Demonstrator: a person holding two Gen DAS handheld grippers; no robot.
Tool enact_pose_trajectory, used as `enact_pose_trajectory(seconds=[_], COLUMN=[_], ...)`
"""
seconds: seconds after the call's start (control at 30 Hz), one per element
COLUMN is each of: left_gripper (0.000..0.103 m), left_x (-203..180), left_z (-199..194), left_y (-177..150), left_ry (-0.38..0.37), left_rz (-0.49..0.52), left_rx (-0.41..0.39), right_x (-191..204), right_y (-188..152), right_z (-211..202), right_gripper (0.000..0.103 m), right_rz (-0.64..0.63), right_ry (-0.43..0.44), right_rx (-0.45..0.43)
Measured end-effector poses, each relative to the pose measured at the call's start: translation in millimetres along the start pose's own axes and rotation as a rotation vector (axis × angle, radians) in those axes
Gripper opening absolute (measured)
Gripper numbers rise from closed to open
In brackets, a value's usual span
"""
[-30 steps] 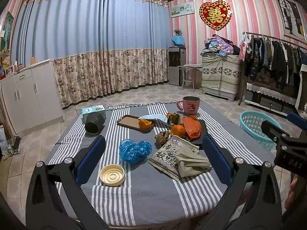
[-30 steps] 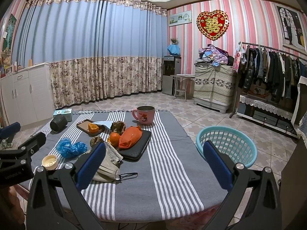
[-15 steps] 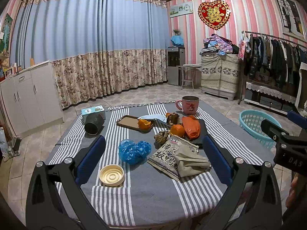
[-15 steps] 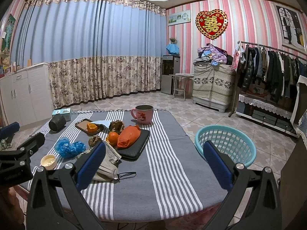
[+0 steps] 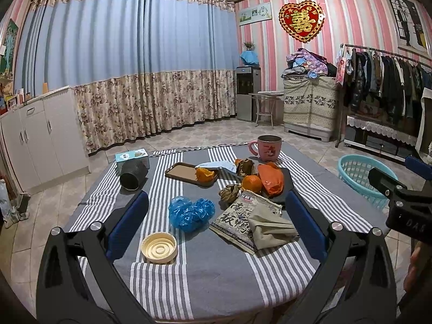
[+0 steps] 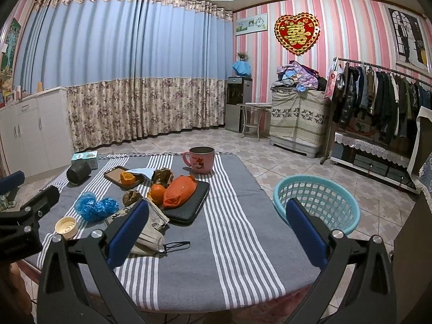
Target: Collect trash
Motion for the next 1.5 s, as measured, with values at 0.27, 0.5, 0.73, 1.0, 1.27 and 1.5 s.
enact_pose_trajectory(seconds=[0.27,0.5,0.73,1.0,1.27,1.5], left_gripper=[0.098,0.098,0.098,0.098,0.098,0.098], left_x=[6,8,14,15,28,41], left_z=[3,5,8,10,19,27], left_y=[-2,-4,-7,-10,-19,-23], left_ry=[0.000,0.004,0.008,0.012,0.023,0.056], left_rz=[-0.006,-0.006,-0.010,-0.008,-0.030,-0.037], left_rx=[0.000,0.001,0.005,0.007,0.020,0.030], right_x=[-2,-1,-2,-5,-9,-9], right_y=[0,0,0,-10,-15,-18], right_z=[-1,0,0,6,7,14], right_gripper=[0.099,0.099,0.099,0.099,0.099,0.099], right_rz=[0.000,-0.001,-0.002,-0.003,-0.006,-0.007], right_ry=[-0.001,-0.001,0.000,-0.010,-0.021,-0.032], right_rx=[0.001,0.001,0.003,0.015,0.009,0.014])
Point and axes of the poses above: each gripper's, at about its wrist camera, not at the fingertips, and z roughly the way its jaws point, x to its left, y to its top, the point moved 8 cm from there along z, roughly the way its jaws point, and after that the axes turned 11 degrees about z, right-handed, at the moved point
